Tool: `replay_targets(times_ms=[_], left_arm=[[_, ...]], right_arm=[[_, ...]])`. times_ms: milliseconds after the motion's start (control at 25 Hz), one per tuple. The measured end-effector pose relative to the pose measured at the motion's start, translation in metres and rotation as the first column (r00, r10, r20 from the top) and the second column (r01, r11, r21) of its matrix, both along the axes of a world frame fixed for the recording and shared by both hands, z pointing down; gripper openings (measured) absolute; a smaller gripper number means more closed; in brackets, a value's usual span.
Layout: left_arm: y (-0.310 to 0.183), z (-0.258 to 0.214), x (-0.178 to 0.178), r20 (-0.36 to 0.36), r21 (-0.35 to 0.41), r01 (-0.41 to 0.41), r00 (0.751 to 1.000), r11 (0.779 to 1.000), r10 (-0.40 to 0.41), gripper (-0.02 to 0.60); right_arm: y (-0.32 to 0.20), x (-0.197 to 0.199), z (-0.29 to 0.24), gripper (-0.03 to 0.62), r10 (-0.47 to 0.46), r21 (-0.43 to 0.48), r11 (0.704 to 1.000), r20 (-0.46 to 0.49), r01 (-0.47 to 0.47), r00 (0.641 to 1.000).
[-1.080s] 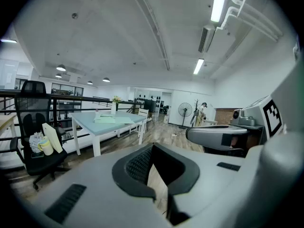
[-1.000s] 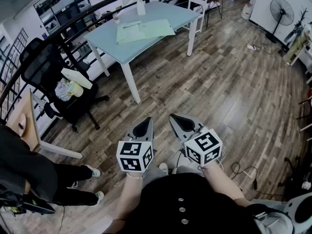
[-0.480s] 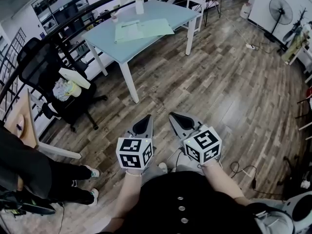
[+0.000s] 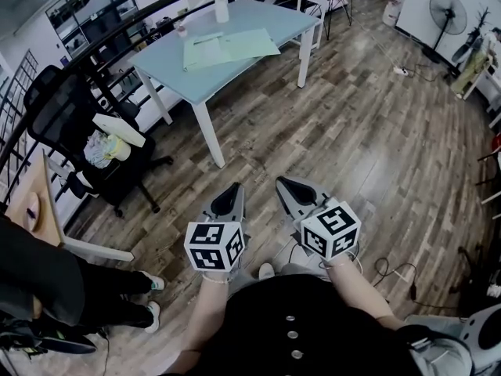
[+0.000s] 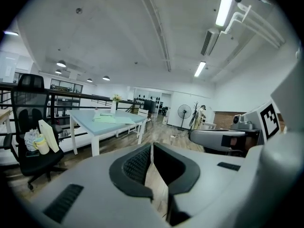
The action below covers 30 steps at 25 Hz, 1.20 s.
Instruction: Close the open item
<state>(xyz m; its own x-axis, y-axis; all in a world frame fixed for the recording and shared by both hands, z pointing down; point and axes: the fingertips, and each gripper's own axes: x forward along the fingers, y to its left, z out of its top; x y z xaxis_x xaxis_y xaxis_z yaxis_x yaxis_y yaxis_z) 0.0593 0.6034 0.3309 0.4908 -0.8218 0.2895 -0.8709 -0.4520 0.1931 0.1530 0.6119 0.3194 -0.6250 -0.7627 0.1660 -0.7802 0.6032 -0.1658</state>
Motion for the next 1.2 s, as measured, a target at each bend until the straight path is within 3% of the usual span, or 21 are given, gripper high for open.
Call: replay_targets(times_ms=[280, 400, 600, 1200], left_arm=[[-0.015, 0.007, -0.010, 0.004, -0.012, -0.025, 1.000, 1.000, 0.025, 0.023], [-0.021, 0.007, -0.016, 0.006, -0.012, -0.026, 1.000, 1.000, 0.026, 0.086], [-0.029, 0.011, -0.020, 0.001, -0.023, -0.023, 1.000, 0.999, 0.023, 0.122], [-0.095, 0.037, -0.032, 0.010, -0.070, -0.003, 1.000, 0.998, 0.004, 0.123]], right_arm=[[-0.017, -0.009, 0.010, 0.059, 0.026, -0.028, 0.999, -0.009, -0.026, 1.000], [-0.021, -0.014, 0.010, 0.079, 0.033, -0.030, 0.999, -0.014, -0.033, 0.999], [-0.027, -0.017, 0.014, 0.089, 0.035, -0.040, 0.999, -0.022, -0.036, 0.999], [-0.104, -0.017, 0.040, 0.092, 0.029, -0.084, 0.996, -0.025, -0.031, 0.999]])
